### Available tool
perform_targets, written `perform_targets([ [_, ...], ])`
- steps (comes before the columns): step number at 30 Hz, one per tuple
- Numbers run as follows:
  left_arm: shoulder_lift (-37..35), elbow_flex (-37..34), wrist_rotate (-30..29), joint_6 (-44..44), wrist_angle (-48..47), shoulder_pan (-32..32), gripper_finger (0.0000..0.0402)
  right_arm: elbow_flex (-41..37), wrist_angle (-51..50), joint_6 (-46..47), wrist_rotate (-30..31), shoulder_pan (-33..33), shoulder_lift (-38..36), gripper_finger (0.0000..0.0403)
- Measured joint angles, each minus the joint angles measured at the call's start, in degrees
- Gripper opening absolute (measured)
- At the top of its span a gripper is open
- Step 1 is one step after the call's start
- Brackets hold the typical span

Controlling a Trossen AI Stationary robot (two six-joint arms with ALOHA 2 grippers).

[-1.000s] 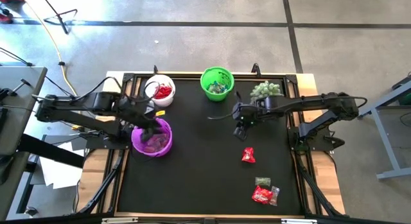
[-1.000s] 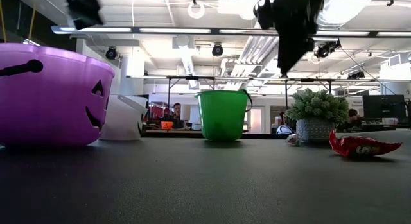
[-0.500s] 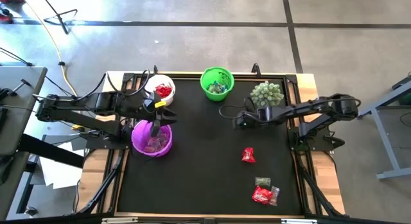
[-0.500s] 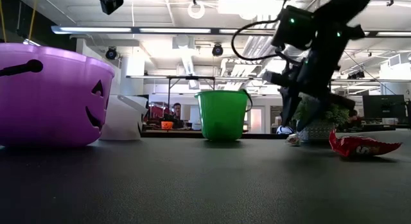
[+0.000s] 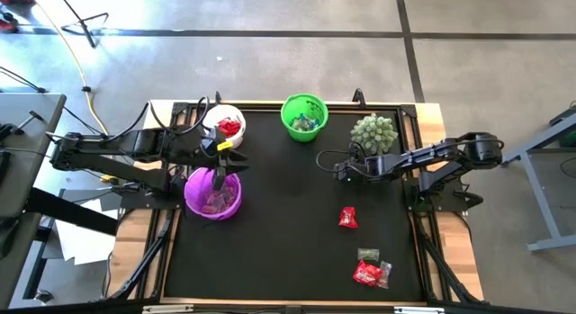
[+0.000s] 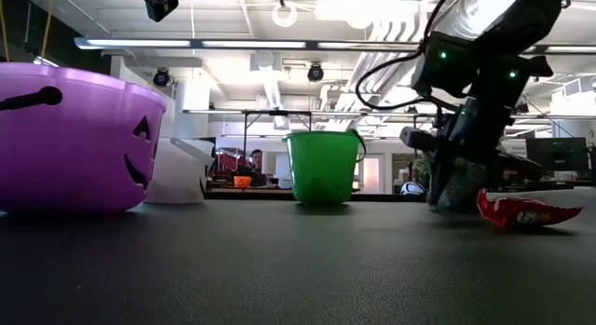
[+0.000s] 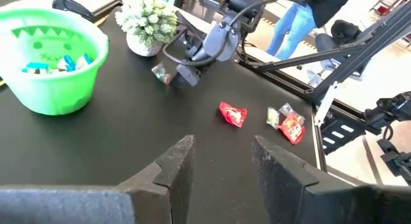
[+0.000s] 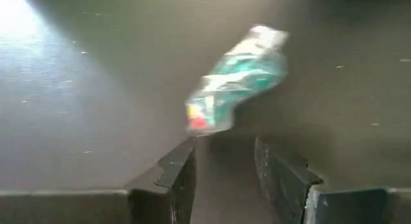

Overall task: Sort candy
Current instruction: Put the blue gummy into the violet bucket

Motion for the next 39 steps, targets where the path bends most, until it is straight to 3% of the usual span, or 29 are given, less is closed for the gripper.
perform_targets([
  [9,0.0,0.0,0.0,0.0,0.0,0.0,0.0138,5.1,0.8,-4.1,1.0,-0.4,0.0,0.0149],
  [23,0.0,0.0,0.0,1.9,-0.1,0.0,0.0138,5.2,-6.4,-4.1,3.7,-4.4,0.0,0.0149],
  [39,0.0,0.0,-0.6,1.5,-1.0,0.0,0.0138,5.4,-7.2,-4.4,-0.8,-5.5,-0.1,0.0149],
])
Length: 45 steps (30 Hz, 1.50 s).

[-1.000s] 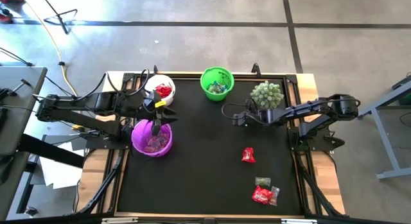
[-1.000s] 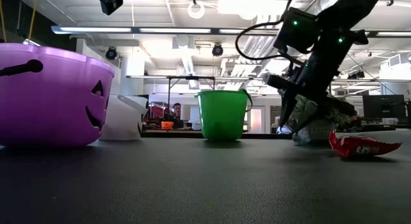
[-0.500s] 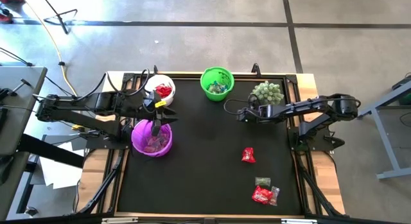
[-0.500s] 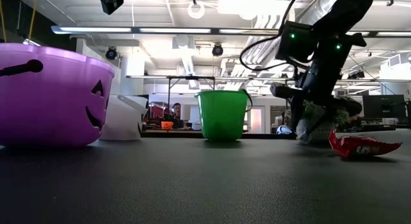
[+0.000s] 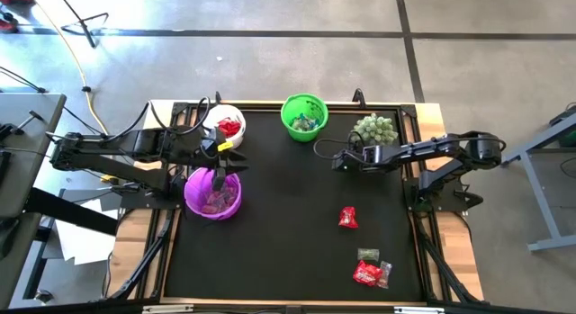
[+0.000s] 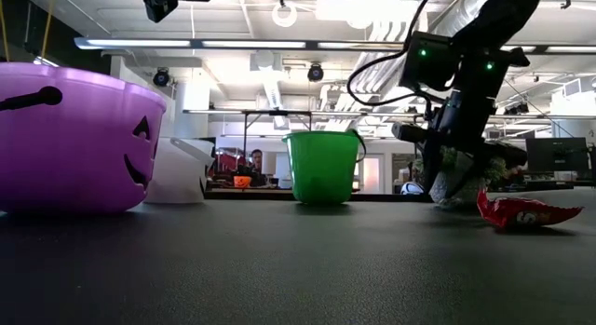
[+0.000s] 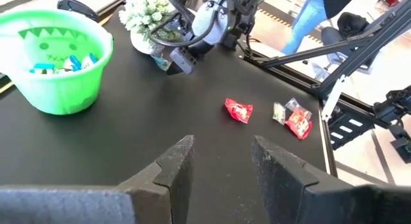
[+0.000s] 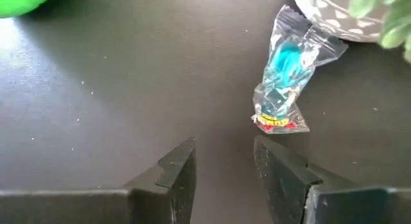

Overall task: Sort candy
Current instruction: Put the blue gummy into the violet bucket

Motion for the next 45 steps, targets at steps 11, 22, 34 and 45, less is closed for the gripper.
perform_targets([
  [11,0.0,0.0,-1.0,0.0,-0.3,0.0,0.0138,3.9,-12.5,-2.6,2.9,-0.5,-0.1,0.0149],
  [22,0.0,0.0,-2.0,0.3,-0.3,0.0,0.0138,3.9,-11.3,-2.6,5.8,-4.2,0.7,0.0149],
  [34,0.0,0.0,-1.9,1.4,-0.4,0.0,0.0138,3.9,-5.1,-3.2,3.7,-7.7,7.2,0.0149],
  [45,0.0,0.0,-1.4,1.5,-0.4,0.0,0.0138,4.1,-4.7,-4.2,1.6,-7.6,10.6,0.0146],
])
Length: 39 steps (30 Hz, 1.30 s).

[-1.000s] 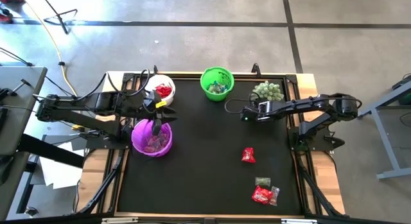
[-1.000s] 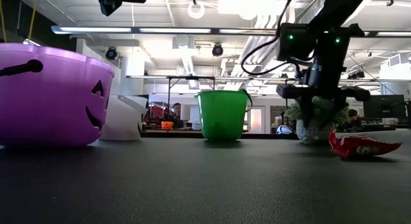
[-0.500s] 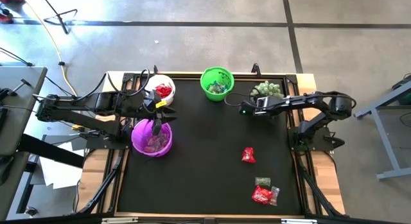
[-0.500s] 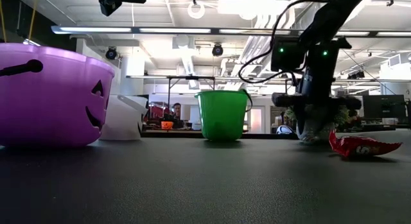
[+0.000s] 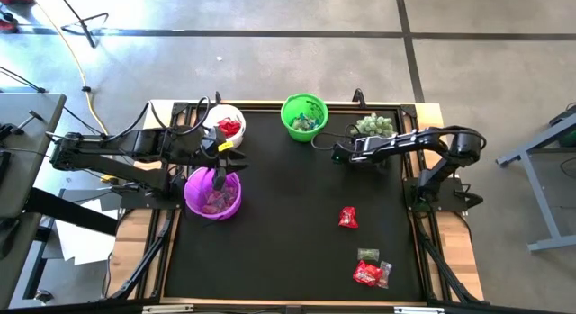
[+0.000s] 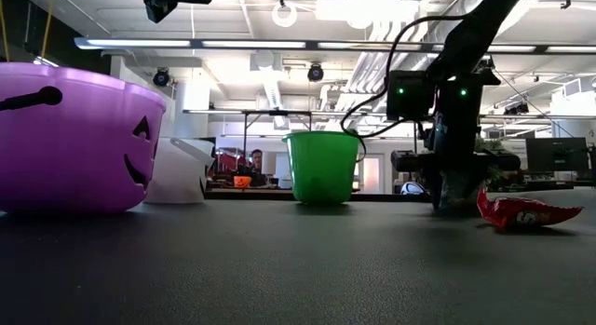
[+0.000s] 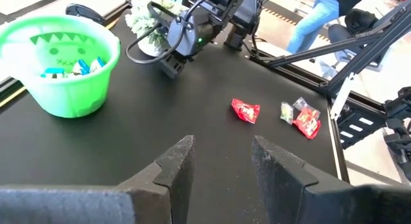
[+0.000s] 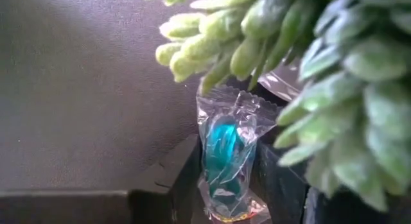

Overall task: Sort candy
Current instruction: Put the blue gummy into the violet bucket

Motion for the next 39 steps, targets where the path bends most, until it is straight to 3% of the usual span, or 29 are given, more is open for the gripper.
perform_targets([
  [4,0.0,0.0,0.0,0.0,0.0,0.0,0.0138,-0.1,0.0,0.0,-0.1,0.7,-0.2,0.012],
  [13,0.0,0.0,0.5,-2.8,-0.5,0.0,0.0138,0.3,-0.4,-1.3,-1.5,2.4,-1.0,0.0012],
  [16,0.0,0.0,1.1,-5.1,-1.7,0.0,0.0138,1.8,-0.5,-3.2,-5.1,3.7,-2.7,0.0011],
  [22,0.0,0.0,0.8,-6.6,-2.3,0.0,0.0138,7.3,0.6,-8.6,-5.7,6.6,-7.9,0.0018],
  [26,0.0,0.0,-2.3,-6.0,-3.1,0.2,0.0138,12.6,4.8,-17.8,-4.7,8.8,-10.7,0.0015],
  [31,0.0,0.0,-3.6,-2.6,-1.9,1.9,0.0138,20.8,13.9,-37.0,-3.1,10.2,-11.6,0.0014],
  [35,1.0,0.0,-3.8,3.7,4.5,3.2,0.0138,25.4,23.7,-53.8,-3.1,11.0,-11.6,0.0014],
  [39,2.4,0.0,-3.9,10.8,14.3,4.2,0.0138,28.4,30.5,-60.5,-5.3,11.4,-11.6,0.0014],
])
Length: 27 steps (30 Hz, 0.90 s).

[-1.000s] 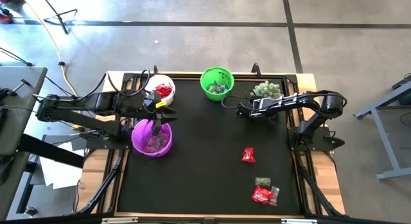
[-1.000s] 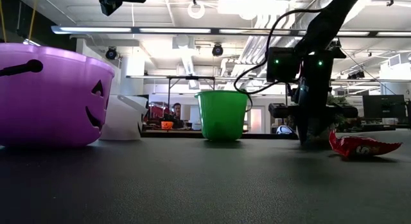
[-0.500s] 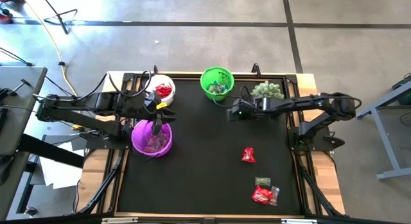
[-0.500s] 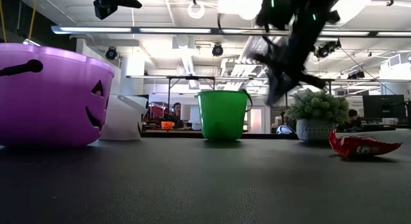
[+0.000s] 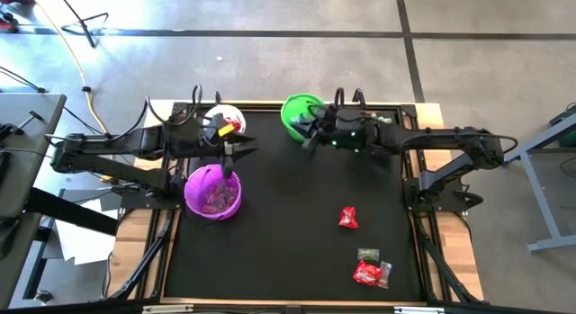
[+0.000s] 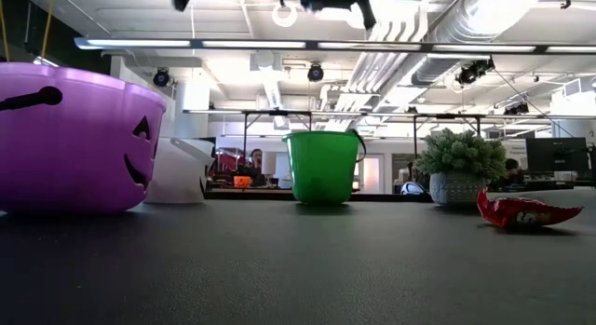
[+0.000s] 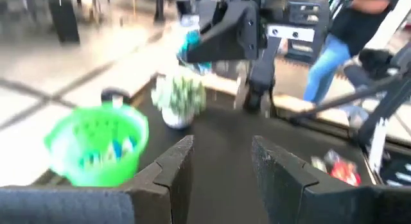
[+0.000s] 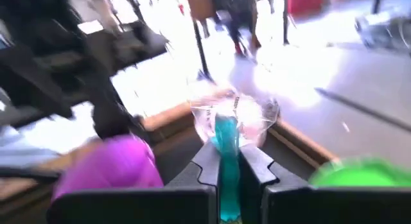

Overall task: Sort candy
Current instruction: Put the blue gummy into the violet bucket

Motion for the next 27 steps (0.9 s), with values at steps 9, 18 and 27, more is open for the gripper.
perform_targets([
  [9,4.5,0.0,-0.6,4.7,15.3,0.5,0.0138,0.6,6.8,-1.1,-1.8,3.5,0.4,0.0014],
  [18,9.1,0.0,-1.5,4.3,21.6,0.5,0.0138,0.6,7.9,-2.6,-0.9,6.4,0.5,0.0014],
  [27,12.7,0.0,1.1,4.0,28.4,0.5,0.0138,0.6,7.9,-2.9,-1.2,6.5,0.8,0.0014],
])
